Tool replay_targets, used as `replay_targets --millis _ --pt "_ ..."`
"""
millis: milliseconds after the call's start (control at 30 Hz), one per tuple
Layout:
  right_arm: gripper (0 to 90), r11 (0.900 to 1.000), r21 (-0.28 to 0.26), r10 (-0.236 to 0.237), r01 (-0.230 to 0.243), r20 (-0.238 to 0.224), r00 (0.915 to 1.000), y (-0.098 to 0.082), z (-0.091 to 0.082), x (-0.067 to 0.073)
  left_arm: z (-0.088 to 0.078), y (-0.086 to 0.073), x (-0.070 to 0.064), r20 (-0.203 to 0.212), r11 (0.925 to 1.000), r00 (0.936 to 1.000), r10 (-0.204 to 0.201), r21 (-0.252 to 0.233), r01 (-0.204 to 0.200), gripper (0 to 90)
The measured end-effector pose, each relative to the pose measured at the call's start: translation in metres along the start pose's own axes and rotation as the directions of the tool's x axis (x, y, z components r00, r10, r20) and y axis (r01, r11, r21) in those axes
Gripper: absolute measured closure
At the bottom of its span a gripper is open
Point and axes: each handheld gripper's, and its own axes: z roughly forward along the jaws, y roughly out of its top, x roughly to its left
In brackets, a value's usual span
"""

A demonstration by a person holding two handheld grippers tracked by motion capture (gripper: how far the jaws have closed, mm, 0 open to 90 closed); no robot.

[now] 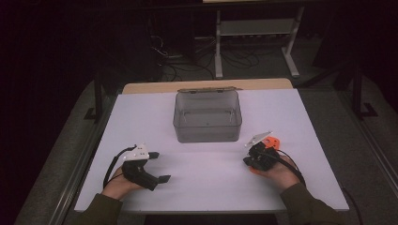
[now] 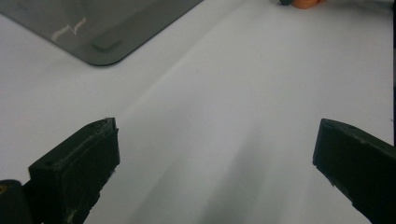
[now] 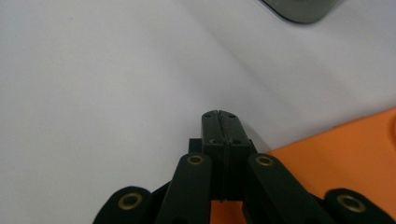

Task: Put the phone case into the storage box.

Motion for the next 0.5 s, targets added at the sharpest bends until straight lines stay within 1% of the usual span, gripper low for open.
replay_targets --millis 133,267,433,500 --pt "89.0 1.0 0.002 0.013 -0.013 0.004 0.9999 -0.005 -0.003 -0.002 0.001 0.0 -0.001 0.001 1.0 1.0 0.0 0.002 0.0 0.0" --pt "89.0 0.999 0.0 0.032 -0.032 0.017 0.9993 -0.015 -0.01 -0.005 0.001 0.0 0.0 0.001 1.0 1.0 -0.001 0.004 0.001 0.0" --pt "89.0 0.999 0.002 0.042 -0.042 0.04 0.9983 -0.026 -0.017 -0.01 0.001 0.0 0.0 0.0 1.0 1.0 -0.001 0.006 0.001 0.0" --pt "89.0 0.998 0.001 0.057 -0.057 0.048 0.9972 -0.03 -0.019 -0.013 0.001 -0.001 0.0 0.0 1.0 1.0 -0.001 0.007 0.001 0.0"
